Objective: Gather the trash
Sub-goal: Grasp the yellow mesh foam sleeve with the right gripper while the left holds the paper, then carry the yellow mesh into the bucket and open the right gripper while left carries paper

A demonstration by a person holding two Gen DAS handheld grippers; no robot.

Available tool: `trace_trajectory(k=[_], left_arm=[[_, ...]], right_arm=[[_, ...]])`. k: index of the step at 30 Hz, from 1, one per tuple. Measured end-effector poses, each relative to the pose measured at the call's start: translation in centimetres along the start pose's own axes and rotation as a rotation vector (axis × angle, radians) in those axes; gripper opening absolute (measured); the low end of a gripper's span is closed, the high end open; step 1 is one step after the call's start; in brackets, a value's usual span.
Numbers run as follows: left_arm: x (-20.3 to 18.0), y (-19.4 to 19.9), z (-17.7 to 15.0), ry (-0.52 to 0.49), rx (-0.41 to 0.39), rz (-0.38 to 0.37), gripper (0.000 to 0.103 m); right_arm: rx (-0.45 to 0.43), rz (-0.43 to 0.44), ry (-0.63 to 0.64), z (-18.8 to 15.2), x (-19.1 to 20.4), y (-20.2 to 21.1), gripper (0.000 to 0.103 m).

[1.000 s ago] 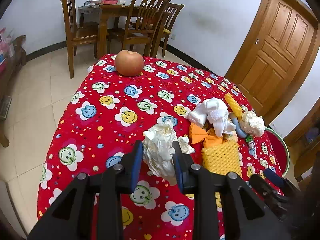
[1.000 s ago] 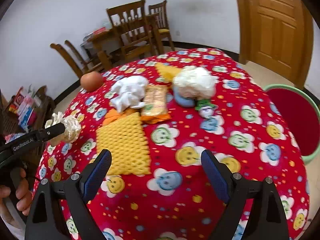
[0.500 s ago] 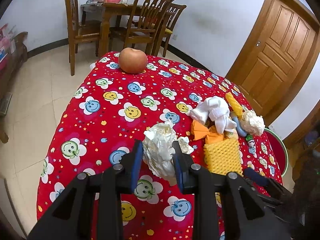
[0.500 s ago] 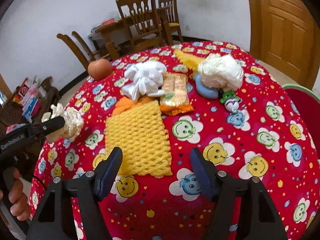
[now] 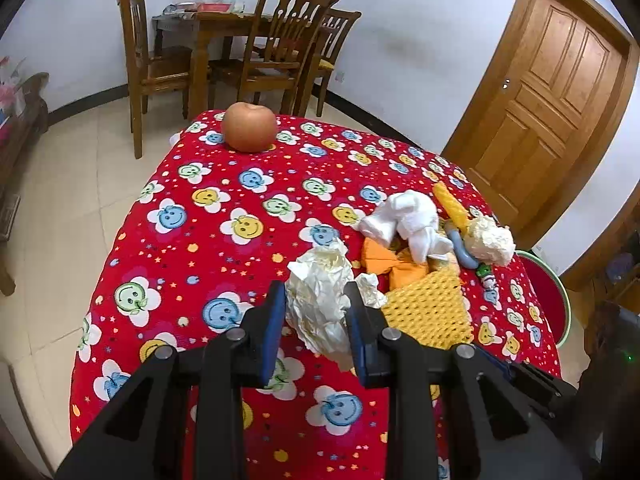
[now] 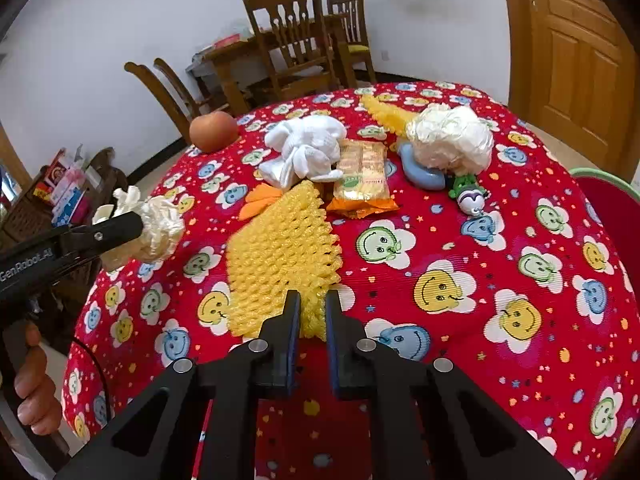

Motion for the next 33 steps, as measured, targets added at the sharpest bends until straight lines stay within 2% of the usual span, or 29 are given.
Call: trace_trajectory(k=[5,15,33], left_arm=[[-1.3,0.3,-0.1,-0.023,-0.002,-0.010,0.030],[-5.3,0.5,-0.5,-0.098,0.003,-0.053,0.030],[-17.3,-0.7,-1.4,-0.270,0.065,-0.209,0.030]], right_arm=[[-0.033,0.016,-0.021,0.2,-0.4,1.8,0.011],[-0.142,-0.011,-0.075,0.9,-3.1,6.8,0.010],[-0.303,-0.143,-0.220,1.4,-12.7,14.4,0.010]])
Point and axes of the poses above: each gripper's, at about its wrist camera, not at the fingertips, and y roughly against the way its jaws point, x to its left, z to its top, the point moved 10 cm from there along -y, roughly the way its jaws point, and after that the axes turned 3 degrees about x, right-handed, at the moved point
